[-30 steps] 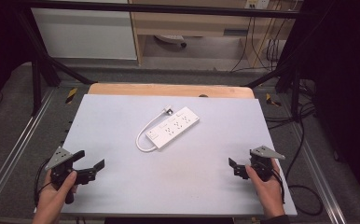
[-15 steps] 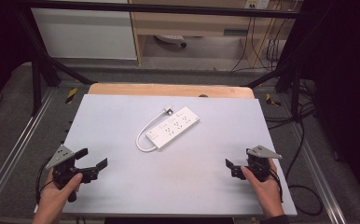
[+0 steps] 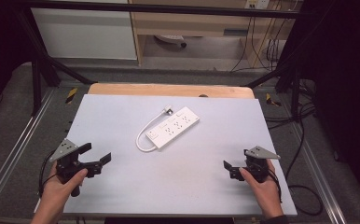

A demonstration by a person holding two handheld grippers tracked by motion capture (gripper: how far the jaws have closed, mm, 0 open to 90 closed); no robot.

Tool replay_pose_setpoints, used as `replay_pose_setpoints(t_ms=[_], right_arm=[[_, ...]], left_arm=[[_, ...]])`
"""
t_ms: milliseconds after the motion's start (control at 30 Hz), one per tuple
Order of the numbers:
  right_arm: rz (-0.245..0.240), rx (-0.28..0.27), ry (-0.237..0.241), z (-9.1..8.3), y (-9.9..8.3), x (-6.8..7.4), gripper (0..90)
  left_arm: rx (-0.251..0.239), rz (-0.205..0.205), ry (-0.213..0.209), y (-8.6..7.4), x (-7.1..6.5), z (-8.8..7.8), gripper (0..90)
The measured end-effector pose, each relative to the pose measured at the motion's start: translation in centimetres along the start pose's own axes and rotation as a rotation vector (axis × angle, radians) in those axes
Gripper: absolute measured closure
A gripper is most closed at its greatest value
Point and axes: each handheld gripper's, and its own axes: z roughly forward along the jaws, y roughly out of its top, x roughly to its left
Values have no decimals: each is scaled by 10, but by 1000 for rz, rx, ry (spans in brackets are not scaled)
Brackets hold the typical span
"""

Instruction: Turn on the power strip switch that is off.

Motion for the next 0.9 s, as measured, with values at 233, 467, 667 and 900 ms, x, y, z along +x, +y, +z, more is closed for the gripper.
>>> replay_pose_setpoints(t_ms=[233,467,667,900], right_arm=[[1,3,10,0,0,1,25],[4,13,4,1,-1,1,29],[5,12,8,0,0,1,29],[-3,10,22,1,0,2,27]], left_arm=[[12,3,-16,10,-2,7,67],[20,2,-11,24,-2,15,72],[26,7,-19,37,-2,22,73],[28,17,-26,51,-6,30,73]])
